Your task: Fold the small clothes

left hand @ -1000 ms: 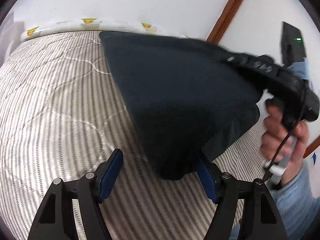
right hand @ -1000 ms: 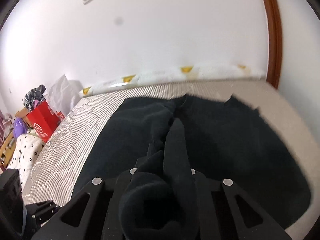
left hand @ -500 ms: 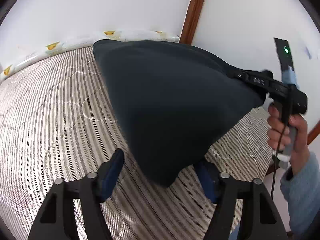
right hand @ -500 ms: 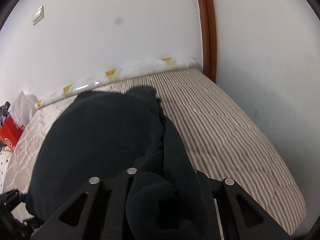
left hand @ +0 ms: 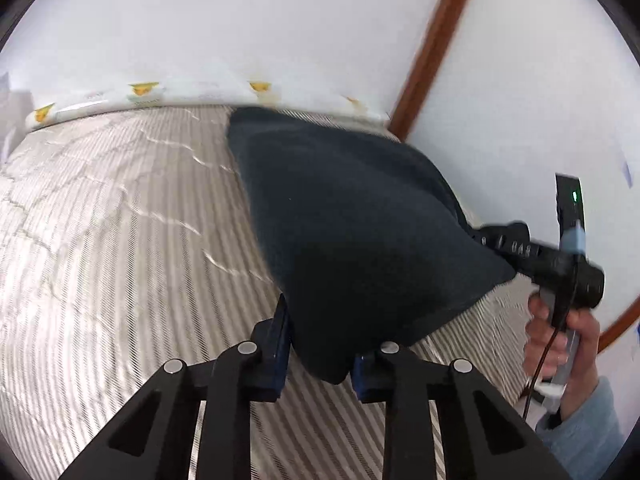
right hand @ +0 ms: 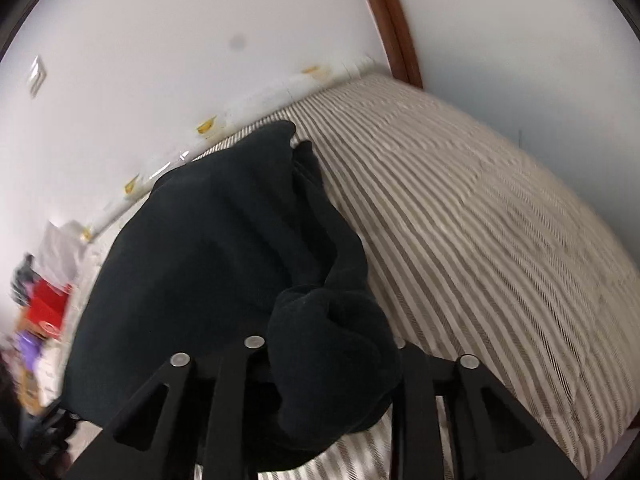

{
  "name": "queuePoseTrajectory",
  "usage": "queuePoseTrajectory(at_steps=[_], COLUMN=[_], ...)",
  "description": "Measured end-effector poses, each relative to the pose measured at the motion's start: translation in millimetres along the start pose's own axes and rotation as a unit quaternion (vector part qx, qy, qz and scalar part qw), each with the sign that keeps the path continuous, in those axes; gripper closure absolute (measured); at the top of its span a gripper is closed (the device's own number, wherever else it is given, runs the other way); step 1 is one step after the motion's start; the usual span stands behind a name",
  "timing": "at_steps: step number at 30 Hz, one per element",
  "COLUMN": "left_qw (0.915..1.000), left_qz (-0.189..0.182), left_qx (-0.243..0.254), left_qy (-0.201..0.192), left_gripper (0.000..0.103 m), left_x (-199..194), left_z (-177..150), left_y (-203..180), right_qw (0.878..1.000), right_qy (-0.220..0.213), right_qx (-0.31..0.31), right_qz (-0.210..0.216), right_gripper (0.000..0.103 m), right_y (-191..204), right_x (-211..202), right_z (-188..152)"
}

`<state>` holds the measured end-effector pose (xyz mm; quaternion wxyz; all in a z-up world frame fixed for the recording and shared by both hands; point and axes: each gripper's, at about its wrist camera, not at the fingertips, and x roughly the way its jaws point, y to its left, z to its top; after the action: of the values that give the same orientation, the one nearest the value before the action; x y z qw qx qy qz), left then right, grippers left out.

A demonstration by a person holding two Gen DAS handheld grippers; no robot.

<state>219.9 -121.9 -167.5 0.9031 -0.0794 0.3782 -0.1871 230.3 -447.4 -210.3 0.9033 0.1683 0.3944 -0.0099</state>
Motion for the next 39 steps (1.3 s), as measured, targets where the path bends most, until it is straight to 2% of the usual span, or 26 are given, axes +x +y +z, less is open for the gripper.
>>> queuePoseTrajectory(at_steps=[4,10,13,15,20,24,27,29,33,35,39], left_qw=[0.9987,0.9942,0.9913,0.9909,0.9932,0.9928,0.9928,0.9937,0.9946,0.9948,0.9946], left_qz=[0.018,0.067,0.085,0.089,0.085,0.095,0.084,0.075,0.072,0.077,0.084], left_qx=[-0.045,-0.079,-0.098,-0.101,-0.077,-0.067,-0.076,-0.071,-0.068,-0.062,-0.061], left_qy=[-0.018,-0.029,-0.023,-0.006,0.024,0.028,0.037,0.042,0.033,0.025,0.006], left_gripper=[0.082,0.082,0.082,0.081,0.081,0.08,0.079,0.078,0.075,0.07,0.055], left_x=[-9,-38,-49,-54,-59,-56,-64,-69,-89,-99,-117], left_z=[19,22,19,15,-19,-27,-32,-36,-45,-47,-45], left_y=[43,107,131,149,146,140,143,143,140,140,147], right_qw=[1.0,0.997,0.992,0.988,0.981,0.982,0.983,0.98,0.976,0.976,0.979], right_qy=[0.003,0.017,0.022,0.013,0.0,0.012,-0.029,-0.041,-0.032,-0.02,0.014], right_qx=[-0.014,-0.043,-0.082,-0.118,-0.151,-0.145,-0.159,-0.171,-0.185,-0.183,-0.176], right_qz=[0.019,0.068,0.09,0.098,0.12,0.117,0.092,0.093,0.108,0.118,0.104], right_gripper=[0.082,0.082,0.082,0.082,0.082,0.072,0.067,0.067,0.067,0.067,0.067], right_y=[38,118,155,171,162,143,139,144,163,171,180], right_x=[15,49,56,49,29,18,-12,-21,-8,5,39], right_z=[4,14,7,-2,-18,-23,-19,-14,-3,2,7])
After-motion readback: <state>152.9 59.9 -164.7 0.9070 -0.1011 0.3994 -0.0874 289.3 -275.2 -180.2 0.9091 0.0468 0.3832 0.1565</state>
